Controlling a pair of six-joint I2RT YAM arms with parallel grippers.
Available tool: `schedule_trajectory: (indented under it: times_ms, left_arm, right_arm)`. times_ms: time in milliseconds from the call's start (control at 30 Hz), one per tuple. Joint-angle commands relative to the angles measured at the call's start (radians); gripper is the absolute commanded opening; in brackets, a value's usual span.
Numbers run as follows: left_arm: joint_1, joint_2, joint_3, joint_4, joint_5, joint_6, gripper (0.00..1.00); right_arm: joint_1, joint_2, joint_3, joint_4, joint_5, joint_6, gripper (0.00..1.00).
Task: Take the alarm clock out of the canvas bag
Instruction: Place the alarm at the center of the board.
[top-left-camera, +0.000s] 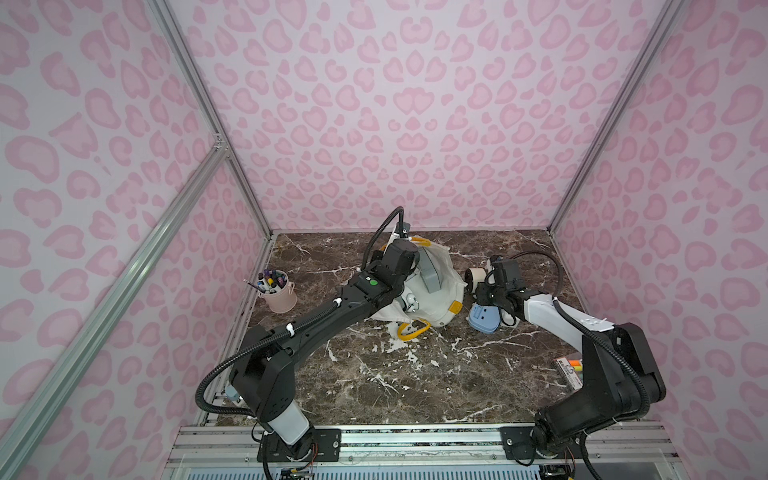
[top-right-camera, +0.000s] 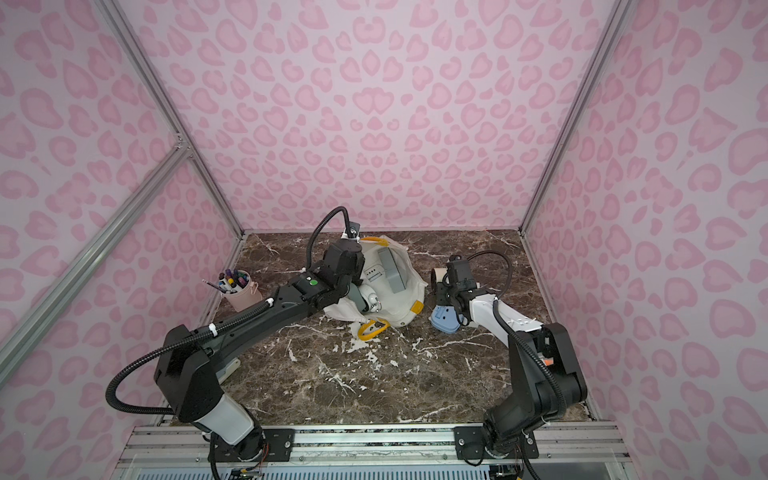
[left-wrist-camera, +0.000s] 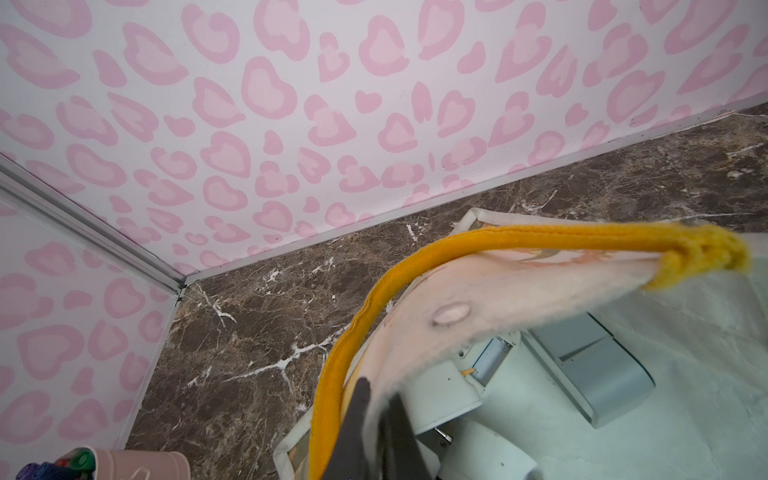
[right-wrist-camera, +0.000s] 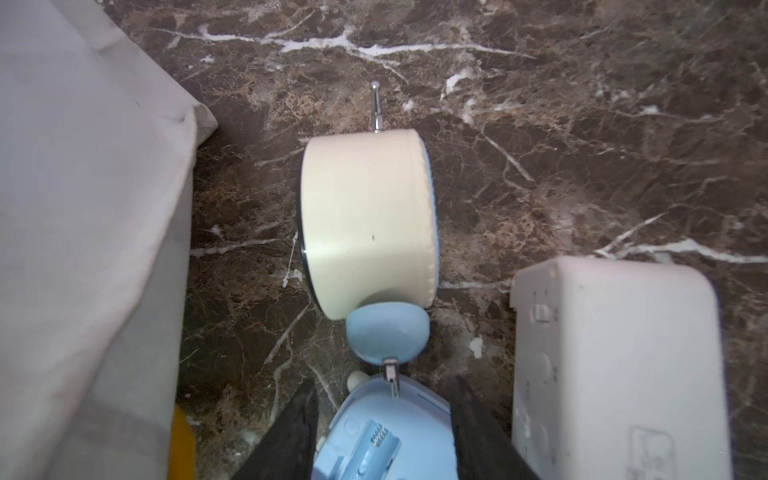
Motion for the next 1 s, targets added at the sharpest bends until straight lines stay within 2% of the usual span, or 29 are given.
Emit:
schedule_trajectory:
  times_ms: [0,400,733,967]
  left_arm:
    - [-0.001,0.004,0.001,-0.001,-0.017,0.005,0.03]
    - [-0.006,-0.005,-0.016,0.014,-0.027,0.014,0.03]
    - [-0.006,-0.001,-0.016,0.017,-0.025,0.011,0.03]
    - [-0.008,-0.001,-0.016,0.020,-0.020,0.007,0.03]
  right_arm:
    - [0.001,-0.026,-0.012,-0.001,0.010,0.021,0.56]
    - [0.035,-0.230,-0.118,0.049,0.022,0.035,0.69]
    - [0.198,-0.403,-0.226,0.090,0.116,0.004,0.77]
    - [0.329,-0.435,-0.269,0.151,0.189,-0.018,0.82]
